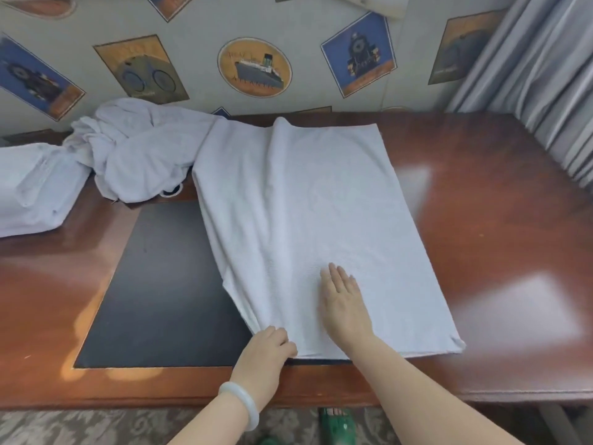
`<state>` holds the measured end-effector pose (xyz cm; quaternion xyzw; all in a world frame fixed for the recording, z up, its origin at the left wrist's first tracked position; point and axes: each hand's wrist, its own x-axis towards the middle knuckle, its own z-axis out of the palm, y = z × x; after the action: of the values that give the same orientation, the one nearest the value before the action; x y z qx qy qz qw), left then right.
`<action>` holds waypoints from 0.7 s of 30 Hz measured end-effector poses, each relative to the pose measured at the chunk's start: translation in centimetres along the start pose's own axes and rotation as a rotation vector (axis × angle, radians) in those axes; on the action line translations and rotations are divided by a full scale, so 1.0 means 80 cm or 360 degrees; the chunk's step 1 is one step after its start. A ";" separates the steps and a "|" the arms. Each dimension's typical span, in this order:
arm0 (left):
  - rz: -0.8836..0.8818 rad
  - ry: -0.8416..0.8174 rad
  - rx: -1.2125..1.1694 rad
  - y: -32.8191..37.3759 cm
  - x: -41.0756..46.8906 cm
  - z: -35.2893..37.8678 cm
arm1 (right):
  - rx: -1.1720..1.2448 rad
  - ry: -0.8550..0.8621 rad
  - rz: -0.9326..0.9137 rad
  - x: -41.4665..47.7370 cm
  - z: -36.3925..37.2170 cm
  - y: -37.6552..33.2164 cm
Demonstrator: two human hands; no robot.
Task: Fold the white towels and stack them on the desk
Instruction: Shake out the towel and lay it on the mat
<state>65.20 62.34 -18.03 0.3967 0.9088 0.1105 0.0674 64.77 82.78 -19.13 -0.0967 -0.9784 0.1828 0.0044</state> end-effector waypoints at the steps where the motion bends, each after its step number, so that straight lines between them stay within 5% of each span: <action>1: 0.0005 0.0036 -0.0078 0.000 -0.003 0.002 | -0.0045 0.0035 0.0007 -0.001 0.019 -0.003; 3: -0.0128 0.0137 -0.0393 -0.005 -0.013 -0.001 | -0.0165 0.0106 0.0015 -0.008 0.041 -0.004; 7: -0.1297 0.0605 -0.1172 -0.024 -0.026 -0.028 | -0.0252 0.0172 0.0040 -0.009 0.052 0.000; 9: -0.1636 0.0766 -0.1356 -0.046 -0.020 -0.039 | -0.0309 0.0175 0.0063 -0.007 0.055 -0.001; 21: -0.1575 0.0364 -0.1737 -0.128 0.054 -0.069 | -0.0380 0.0095 0.0135 -0.006 0.049 -0.006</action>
<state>53.92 57.95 -15.45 -0.1627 0.7985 0.5434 0.2018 64.97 80.82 -22.59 -0.1431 -0.9877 0.0620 0.0143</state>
